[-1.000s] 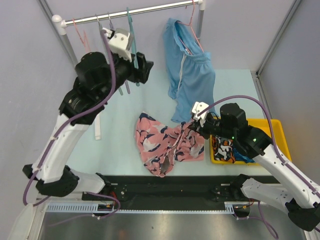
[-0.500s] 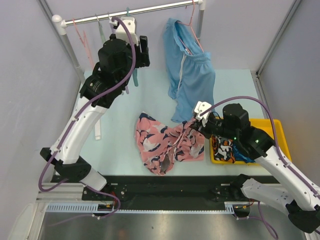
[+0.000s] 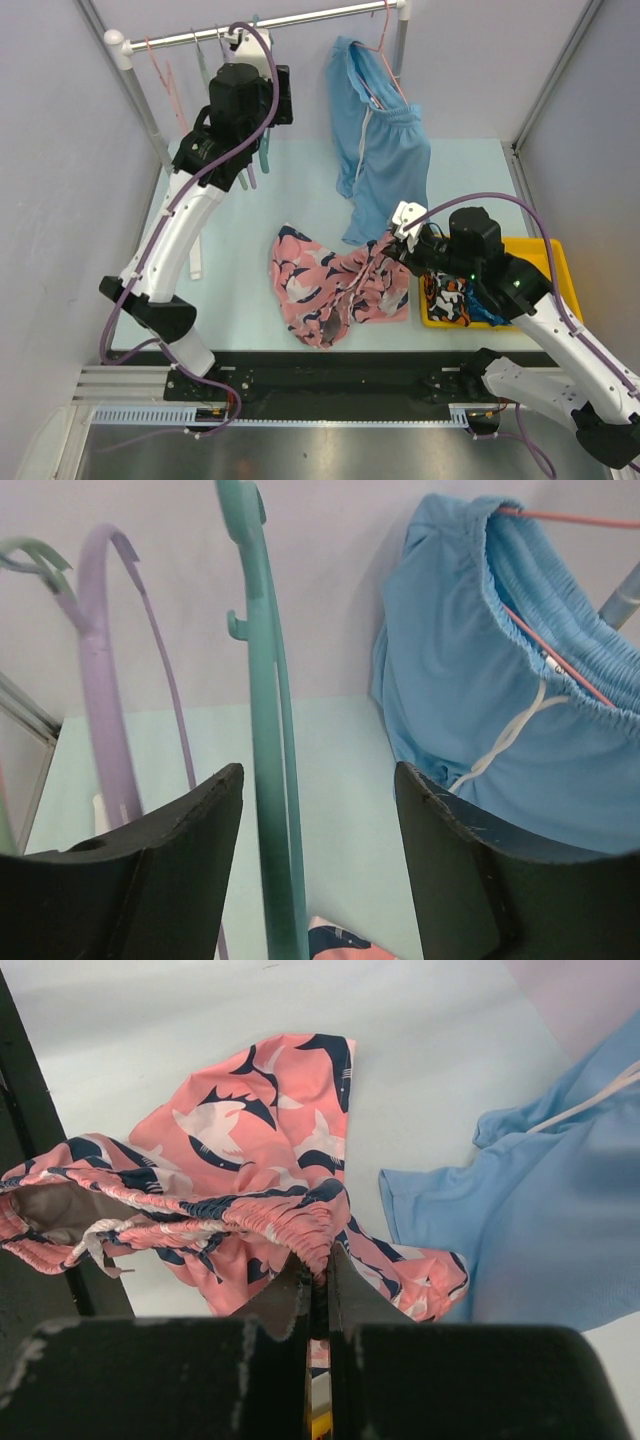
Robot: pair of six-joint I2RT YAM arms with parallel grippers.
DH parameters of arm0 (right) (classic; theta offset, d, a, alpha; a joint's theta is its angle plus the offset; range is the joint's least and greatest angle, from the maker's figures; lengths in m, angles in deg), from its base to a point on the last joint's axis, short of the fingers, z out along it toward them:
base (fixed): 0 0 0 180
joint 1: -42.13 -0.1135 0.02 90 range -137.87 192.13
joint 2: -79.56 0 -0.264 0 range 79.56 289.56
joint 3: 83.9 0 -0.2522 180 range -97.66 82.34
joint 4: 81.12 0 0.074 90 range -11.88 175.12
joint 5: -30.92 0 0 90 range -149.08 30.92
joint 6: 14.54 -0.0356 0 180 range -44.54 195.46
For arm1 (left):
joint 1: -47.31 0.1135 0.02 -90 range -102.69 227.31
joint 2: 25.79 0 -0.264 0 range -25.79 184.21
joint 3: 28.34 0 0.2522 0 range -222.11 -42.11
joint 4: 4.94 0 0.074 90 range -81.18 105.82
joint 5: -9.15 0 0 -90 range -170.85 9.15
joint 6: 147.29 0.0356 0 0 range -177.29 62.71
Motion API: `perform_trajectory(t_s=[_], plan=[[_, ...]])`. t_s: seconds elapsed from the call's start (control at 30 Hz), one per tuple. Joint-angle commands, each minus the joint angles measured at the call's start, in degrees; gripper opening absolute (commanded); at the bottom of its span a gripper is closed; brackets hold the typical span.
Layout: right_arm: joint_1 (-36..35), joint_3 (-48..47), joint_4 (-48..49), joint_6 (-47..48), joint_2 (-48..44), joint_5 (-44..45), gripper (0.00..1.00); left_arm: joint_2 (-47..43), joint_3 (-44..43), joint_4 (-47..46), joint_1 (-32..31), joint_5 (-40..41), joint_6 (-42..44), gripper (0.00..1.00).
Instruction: Place the shorts on the hanger
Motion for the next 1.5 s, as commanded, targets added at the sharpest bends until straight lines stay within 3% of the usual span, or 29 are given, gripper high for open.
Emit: perform_trajectory(t_s=[0.0, 0.23, 0.47, 0.67, 0.87, 1.07, 1.3, 1.4, 1.47], plan=[[0.62, 0.46, 3.05, -1.23, -1.85, -0.78, 0.0, 0.87, -3.32, 0.57, 0.79, -2.25, -1.42, 0.66], [1.06, 0.81, 3.41, -1.49, -2.12, -1.14, 0.0, 3.76, -6.3, 1.8, 2.19, -3.83, -1.77, 0.57], [1.93, 1.16, 3.58, -1.67, -2.12, -1.84, 0.0, 4.12, -7.8, -1.0, 2.73, -5.68, -1.25, 0.18], [2.2, 1.43, 4.2, -1.75, -1.77, -2.36, 0.0, 2.81, -7.8, -5.75, 2.73, -5.59, 1.04, 0.02], [2.73, 1.25, 4.81, -2.1, -1.24, -2.54, 0.0, -1.5, -4.91, -9.96, 2.73, -10.15, 0.95, 0.0], [3.87, 0.64, 5.08, -2.54, -0.45, -3.51, 0.0, -9.5, 6.5, -17.35, 2.64, -13.94, 2.36, 0.0], [6.15, -1.12, 5.25, -3.33, 1.31, -4.39, 0.0, -14.93, 12.13, -14.55, 2.64, -18.06, 2.89, 0.0], [8.17, -1.91, 5.34, -3.95, 2.1, -6.49, 0.0, -22.03, 21.61, -16.64, 2.64, -26.65, 2.88, 0.0], [9.75, -2.09, 5.25, -4.48, 2.45, -7.37, 0.0, -27.06, 31.24, -23.11, 2.64, -34.92, 3.59, 0.0]])
